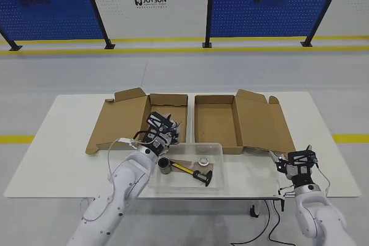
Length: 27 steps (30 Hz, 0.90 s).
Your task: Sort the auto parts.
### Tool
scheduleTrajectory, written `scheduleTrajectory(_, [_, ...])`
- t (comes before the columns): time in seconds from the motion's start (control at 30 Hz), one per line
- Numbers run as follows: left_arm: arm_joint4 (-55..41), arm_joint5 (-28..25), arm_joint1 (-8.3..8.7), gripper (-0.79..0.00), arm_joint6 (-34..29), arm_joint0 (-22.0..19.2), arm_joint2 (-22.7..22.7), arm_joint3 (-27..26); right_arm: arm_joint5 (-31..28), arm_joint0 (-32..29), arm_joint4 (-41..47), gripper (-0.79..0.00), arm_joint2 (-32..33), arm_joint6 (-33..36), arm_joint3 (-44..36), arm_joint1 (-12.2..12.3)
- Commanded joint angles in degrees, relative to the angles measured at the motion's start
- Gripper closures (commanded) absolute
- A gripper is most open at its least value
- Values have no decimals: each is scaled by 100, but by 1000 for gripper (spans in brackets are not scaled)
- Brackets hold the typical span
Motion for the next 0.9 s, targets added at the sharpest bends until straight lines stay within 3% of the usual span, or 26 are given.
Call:
scheduleTrajectory(0.0, [68, 189, -41, 0, 160, -163, 89, 315, 0, 0, 0, -785, 0, 0, 0, 0])
scheduleTrajectory(0.43, [575, 836, -275, 0, 902, -977, 521, 2157, 0, 0, 0, -785, 0, 0, 0, 0])
scheduleTrajectory(0.87, [1012, 997, -356, 0, 1239, -1311, 504, 3131, 0, 0, 0, -785, 0, 0, 0, 0])
